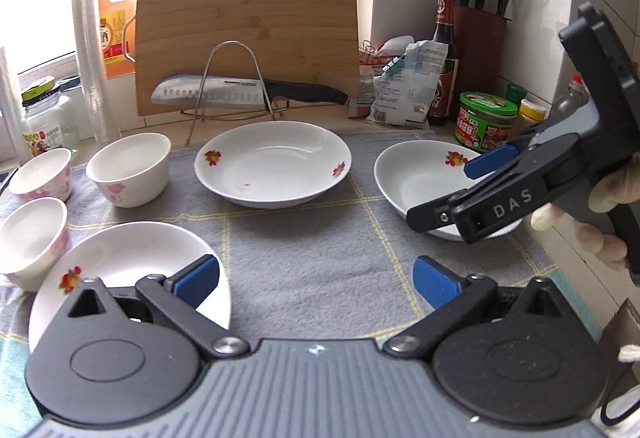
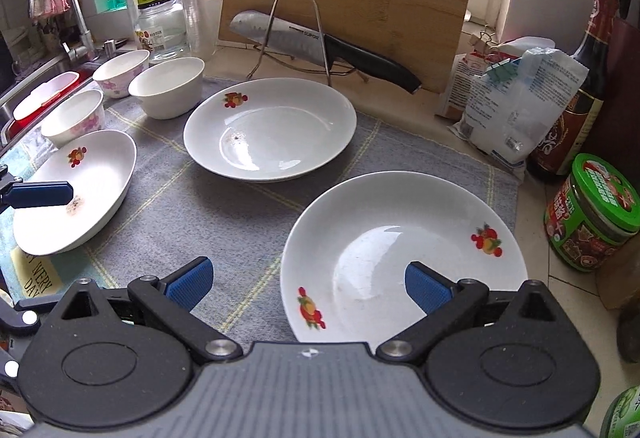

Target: Organize plates and bowls

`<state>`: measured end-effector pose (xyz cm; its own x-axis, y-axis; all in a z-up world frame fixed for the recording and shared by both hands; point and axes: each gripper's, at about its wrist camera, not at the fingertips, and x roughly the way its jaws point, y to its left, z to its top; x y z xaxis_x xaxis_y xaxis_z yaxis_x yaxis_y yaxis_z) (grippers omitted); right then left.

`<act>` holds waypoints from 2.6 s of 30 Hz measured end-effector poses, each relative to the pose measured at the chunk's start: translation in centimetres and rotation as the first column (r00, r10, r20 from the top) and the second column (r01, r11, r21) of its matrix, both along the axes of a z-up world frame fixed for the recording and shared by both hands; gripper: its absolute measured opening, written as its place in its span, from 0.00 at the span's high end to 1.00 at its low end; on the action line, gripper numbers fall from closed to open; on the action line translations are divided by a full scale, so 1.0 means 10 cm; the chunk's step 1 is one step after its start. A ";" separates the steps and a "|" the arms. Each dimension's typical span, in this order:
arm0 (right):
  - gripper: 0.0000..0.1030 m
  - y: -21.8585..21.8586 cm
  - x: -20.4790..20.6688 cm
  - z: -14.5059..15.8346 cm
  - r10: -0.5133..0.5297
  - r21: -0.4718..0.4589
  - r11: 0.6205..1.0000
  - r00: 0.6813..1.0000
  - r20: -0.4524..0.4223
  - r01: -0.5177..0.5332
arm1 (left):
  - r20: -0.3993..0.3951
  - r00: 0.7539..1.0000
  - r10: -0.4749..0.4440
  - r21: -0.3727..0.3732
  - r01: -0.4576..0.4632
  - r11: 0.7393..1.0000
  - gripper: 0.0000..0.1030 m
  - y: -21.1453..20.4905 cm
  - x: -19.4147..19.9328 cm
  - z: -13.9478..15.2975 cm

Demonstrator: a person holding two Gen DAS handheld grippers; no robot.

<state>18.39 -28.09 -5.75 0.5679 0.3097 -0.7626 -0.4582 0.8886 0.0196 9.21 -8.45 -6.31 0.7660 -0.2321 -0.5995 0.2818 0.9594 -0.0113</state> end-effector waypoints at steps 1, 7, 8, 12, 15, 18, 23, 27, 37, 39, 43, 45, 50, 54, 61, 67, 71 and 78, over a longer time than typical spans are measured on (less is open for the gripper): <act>0.00 0.05 -0.02 0.01 -0.002 0.003 1.000 1.000 -0.001 0.002 | 0.001 1.000 -0.008 0.006 0.008 1.000 0.01 0.06 -0.03 0.00; 0.00 0.47 -0.19 -0.01 -0.065 0.008 0.998 0.998 -0.003 0.065 | -0.001 0.997 -0.079 0.012 0.079 0.997 0.01 0.61 -0.17 0.00; 0.00 0.55 -0.22 -0.02 -0.082 0.015 0.997 0.997 -0.011 0.082 | 0.002 0.996 -0.091 0.020 0.090 0.996 0.01 0.72 -0.21 -0.01; 0.00 0.86 -0.33 -0.06 -0.114 0.052 0.992 0.993 -0.026 0.116 | -0.010 0.993 -0.118 0.047 0.119 0.992 0.01 1.17 -0.34 -0.04; 0.00 1.08 -0.39 -0.08 -0.136 0.056 0.989 0.990 -0.029 0.137 | -0.034 0.990 -0.136 0.067 0.138 0.988 0.01 1.48 -0.42 -0.09; 0.00 1.26 -0.42 -0.06 -0.140 0.067 0.988 0.990 -0.027 0.142 | -0.053 0.989 -0.137 0.092 0.141 0.986 0.01 1.73 -0.48 -0.17; 0.00 1.49 -0.46 -0.02 -0.131 0.068 0.989 0.991 -0.017 0.132 | -0.097 0.986 -0.132 0.066 0.139 0.988 0.01 2.05 -0.41 -0.37; 0.00 1.56 -0.50 -0.03 -0.126 0.071 0.989 0.991 -0.034 0.128 | -0.118 0.977 -0.177 0.059 0.184 0.981 0.01 2.11 -0.30 -0.52; 0.00 1.61 -0.54 -0.18 -0.107 0.111 0.986 0.986 -0.127 0.121 | -0.107 0.941 -0.321 0.057 0.328 0.943 0.01 2.07 -0.11 -0.64; 0.00 1.63 -0.52 -0.23 -0.105 0.114 0.986 0.984 -0.147 0.122 | -0.102 0.932 -0.348 0.056 0.355 0.933 0.01 2.07 -0.08 -0.65; 0.00 1.74 -0.47 -0.28 -0.084 0.094 0.991 0.983 -0.162 0.100 | -0.093 0.917 -0.388 0.053 0.394 0.918 0.00 2.08 -0.03 -0.65; 0.00 1.79 -0.43 -0.29 -0.070 0.085 0.993 0.984 -0.163 0.084 | -0.088 0.915 -0.394 0.052 0.399 0.916 0.00 2.07 -0.01 -0.65; 0.00 1.91 -0.26 -0.33 -0.045 0.069 0.996 0.984 -0.175 0.058 | -0.077 0.909 -0.410 0.048 0.415 0.909 0.00 2.07 0.03 -0.66; 0.00 1.99 -0.14 -0.36 -0.028 0.053 0.998 0.983 -0.184 0.039 | -0.073 0.905 -0.420 0.046 0.423 0.905 0.00 2.07 0.06 -0.66; 0.00 2.07 -0.01 -0.44 -0.030 0.025 0.999 0.975 -0.221 0.037 | -0.056 0.899 -0.435 0.041 0.438 0.898 0.00 2.08 0.11 -0.68; 0.00 2.17 0.01 -0.44 -0.029 -0.037 0.999 0.972 -0.234 0.021 | -0.071 0.888 -0.455 0.048 0.459 0.887 0.00 2.06 0.15 -0.67; 0.00 2.22 0.02 -0.45 -0.029 -0.071 0.997 0.970 -0.240 0.012 | -0.078 0.876 -0.476 0.051 0.480 0.876 0.00 2.06 0.17 -0.67; 0.00 2.20 -0.01 -0.45 -0.022 -0.067 0.998 0.974 -0.224 0.007 | -0.085 0.864 -0.496 0.053 0.501 0.864 0.00 2.05 0.21 -0.67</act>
